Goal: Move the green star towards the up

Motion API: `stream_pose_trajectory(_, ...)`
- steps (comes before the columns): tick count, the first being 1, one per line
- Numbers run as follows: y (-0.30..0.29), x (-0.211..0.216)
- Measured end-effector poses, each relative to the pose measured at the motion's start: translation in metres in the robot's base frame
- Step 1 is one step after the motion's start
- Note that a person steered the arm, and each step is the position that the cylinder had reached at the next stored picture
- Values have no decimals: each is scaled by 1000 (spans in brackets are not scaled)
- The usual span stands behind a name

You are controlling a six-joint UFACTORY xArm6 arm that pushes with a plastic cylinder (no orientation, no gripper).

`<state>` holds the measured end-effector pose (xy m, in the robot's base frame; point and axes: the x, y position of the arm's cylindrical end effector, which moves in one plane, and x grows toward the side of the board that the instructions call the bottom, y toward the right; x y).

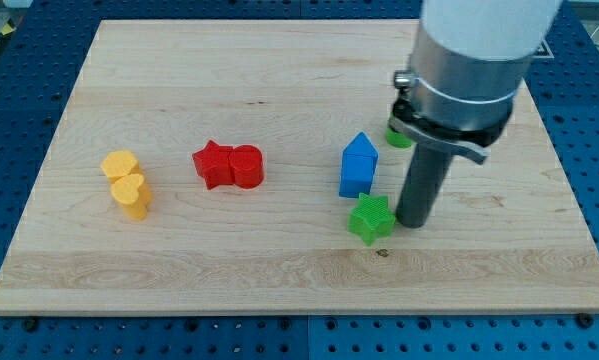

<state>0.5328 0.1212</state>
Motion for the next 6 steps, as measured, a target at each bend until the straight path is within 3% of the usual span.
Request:
stream_pose_trajectory(2, 23, 19)
stream_pose_trajectory(4, -8, 45)
stream_pose_trajectory(6, -35, 40)
